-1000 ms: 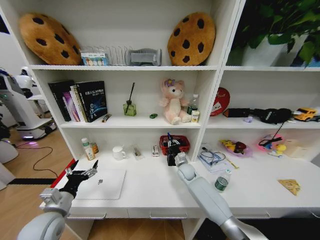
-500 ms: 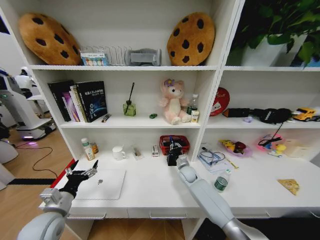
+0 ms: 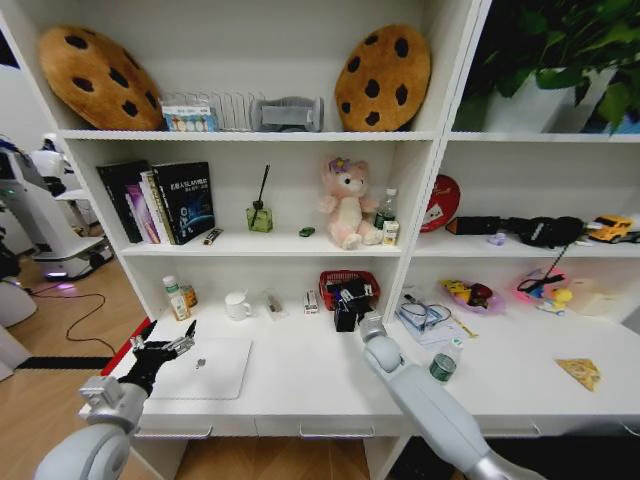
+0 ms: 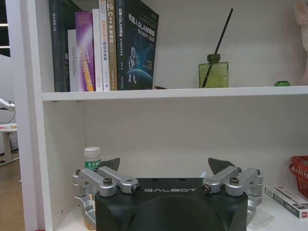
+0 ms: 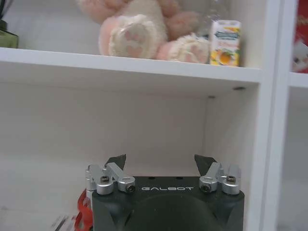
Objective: Organize the objects on the table.
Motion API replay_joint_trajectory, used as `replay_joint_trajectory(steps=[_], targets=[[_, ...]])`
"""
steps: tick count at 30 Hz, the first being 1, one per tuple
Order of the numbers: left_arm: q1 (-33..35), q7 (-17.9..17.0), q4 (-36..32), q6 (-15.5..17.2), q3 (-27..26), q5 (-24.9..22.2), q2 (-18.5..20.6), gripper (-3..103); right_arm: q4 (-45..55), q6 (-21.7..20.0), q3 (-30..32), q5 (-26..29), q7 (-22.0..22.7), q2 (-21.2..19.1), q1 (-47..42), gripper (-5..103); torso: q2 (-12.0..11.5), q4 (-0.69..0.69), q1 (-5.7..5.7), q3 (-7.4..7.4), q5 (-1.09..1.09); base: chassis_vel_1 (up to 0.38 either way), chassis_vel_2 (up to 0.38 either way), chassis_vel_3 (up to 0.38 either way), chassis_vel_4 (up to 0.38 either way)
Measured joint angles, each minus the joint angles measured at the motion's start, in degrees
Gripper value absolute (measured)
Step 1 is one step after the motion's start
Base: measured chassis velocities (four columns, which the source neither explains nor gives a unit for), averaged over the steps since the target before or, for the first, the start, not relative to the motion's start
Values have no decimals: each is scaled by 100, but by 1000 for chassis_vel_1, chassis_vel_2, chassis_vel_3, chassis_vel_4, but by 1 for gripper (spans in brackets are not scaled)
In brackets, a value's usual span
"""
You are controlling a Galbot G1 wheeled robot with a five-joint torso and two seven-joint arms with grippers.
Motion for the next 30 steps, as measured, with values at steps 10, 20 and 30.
replay_joint_trajectory(steps=[10,20,30], targets=[[0,1,0,0,0,0,0,100,2072,-1225,459,1653,1733,-365,-1536,100,0,4,0,0,1,0,0,0,0],[0,0,0,0,0,0,0,100,3119,-1273,1379,1612,1835,-158,-3822,100,1,1,-1,-1,1,0,0,0,0],[0,1,0,0,0,0,0,100,3596,-1182,2338,1374,2481,-230,-4712,100,0,3,0,0,1,0,0,0,0]])
